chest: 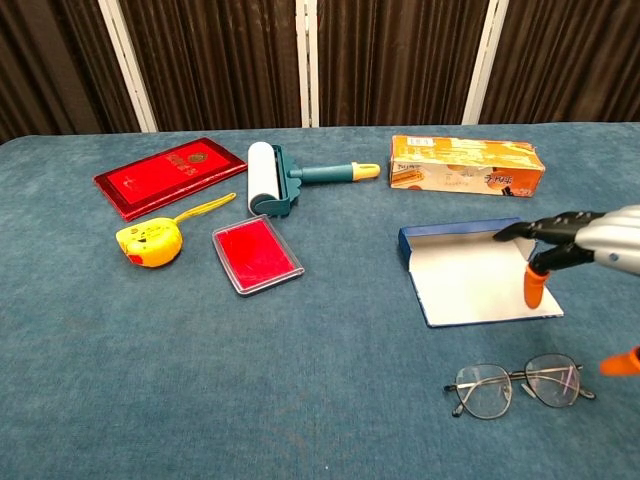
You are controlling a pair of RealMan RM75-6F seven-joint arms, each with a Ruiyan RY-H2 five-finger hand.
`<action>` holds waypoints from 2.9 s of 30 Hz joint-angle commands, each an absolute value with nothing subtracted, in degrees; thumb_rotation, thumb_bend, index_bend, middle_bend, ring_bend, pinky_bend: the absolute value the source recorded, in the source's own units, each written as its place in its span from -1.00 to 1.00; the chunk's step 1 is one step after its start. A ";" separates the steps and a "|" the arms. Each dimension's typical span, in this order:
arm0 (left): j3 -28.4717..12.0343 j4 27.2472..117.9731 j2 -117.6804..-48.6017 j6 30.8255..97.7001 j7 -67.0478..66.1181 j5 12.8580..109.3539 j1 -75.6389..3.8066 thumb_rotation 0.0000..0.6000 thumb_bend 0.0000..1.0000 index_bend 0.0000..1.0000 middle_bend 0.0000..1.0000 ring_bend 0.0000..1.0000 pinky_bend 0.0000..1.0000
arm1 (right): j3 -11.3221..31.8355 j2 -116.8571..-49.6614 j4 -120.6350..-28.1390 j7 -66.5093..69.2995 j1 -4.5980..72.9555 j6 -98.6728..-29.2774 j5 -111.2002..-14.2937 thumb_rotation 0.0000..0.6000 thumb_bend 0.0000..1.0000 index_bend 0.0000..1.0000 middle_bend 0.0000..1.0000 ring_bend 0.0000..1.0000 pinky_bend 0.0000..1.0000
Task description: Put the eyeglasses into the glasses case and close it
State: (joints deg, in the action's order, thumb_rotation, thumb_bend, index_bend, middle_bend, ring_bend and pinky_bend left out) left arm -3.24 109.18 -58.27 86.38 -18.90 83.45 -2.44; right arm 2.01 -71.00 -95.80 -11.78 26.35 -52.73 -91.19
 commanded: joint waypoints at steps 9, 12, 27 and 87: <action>-3.14 109.13 -58.51 86.45 -19.26 83.10 -2.65 1.00 -1.00 -1.00 -1.00 -1.00 -1.00 | 1.74 -76.11 -95.18 -17.40 28.46 -50.46 -86.64 1.00 -0.70 -0.16 -1.00 -1.00 -1.00; -3.07 109.14 -58.63 86.52 -19.48 83.12 -2.68 1.00 -1.00 -1.00 -1.00 -1.00 -1.00 | 1.55 -77.21 -95.13 -19.80 29.19 -49.54 -85.56 1.00 -0.69 -0.13 -1.00 -1.00 -1.00; -3.06 108.98 -58.59 86.51 -19.32 82.55 -2.95 1.00 -1.00 -1.00 -1.00 -1.00 -1.00 | 0.42 -79.98 -94.27 -26.77 31.07 -47.84 -79.48 1.00 -0.60 -0.07 -1.00 -1.00 -1.00; -3.92 107.78 -59.10 84.26 -19.59 77.81 -4.76 1.00 -1.00 -1.00 -1.00 -1.00 -1.00 | 12.25 -87.62 -81.53 -31.69 44.31 -50.41 -48.11 1.00 -0.24 0.27 -0.99 -1.00 -1.00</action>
State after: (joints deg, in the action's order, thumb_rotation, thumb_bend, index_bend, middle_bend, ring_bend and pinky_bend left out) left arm -3.82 107.90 -59.04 84.38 -19.56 77.97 -4.66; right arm 11.86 -86.47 -82.62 -30.46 43.31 -49.99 -49.45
